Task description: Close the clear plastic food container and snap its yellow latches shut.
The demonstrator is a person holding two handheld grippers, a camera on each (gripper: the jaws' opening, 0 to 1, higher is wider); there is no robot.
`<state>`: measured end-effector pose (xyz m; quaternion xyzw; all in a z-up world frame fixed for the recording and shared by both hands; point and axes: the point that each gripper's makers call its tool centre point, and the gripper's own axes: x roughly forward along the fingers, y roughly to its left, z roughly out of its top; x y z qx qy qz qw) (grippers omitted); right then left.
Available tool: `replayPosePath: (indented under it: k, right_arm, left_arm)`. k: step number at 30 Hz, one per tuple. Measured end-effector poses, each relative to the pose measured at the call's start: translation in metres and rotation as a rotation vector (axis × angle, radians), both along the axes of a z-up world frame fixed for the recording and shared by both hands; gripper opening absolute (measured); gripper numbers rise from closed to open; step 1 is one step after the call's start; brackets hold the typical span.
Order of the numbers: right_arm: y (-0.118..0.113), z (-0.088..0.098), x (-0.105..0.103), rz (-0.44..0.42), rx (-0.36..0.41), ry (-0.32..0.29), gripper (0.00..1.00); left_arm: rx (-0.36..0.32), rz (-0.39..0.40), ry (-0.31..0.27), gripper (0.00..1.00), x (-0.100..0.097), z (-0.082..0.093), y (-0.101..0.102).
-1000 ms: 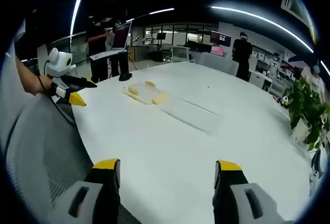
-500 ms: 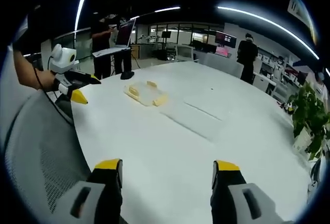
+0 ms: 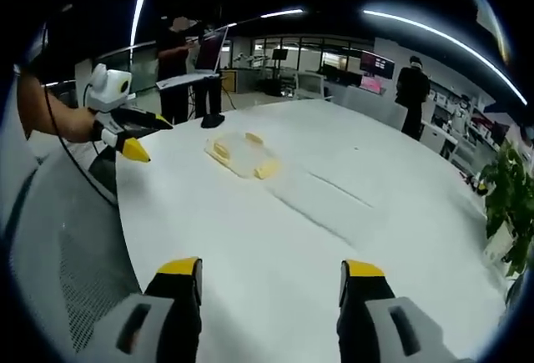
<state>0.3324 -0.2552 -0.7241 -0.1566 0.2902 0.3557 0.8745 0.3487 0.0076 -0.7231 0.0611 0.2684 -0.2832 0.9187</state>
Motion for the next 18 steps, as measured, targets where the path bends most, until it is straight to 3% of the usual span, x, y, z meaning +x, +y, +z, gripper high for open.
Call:
replayPosePath:
  k: [18]
  right_arm:
    - [0.045, 0.003, 0.04, 0.166, -0.034, -0.022, 0.58]
  left_arm:
    - [0.057, -0.024, 0.001, 0.83, 0.031, -0.008, 0.025]
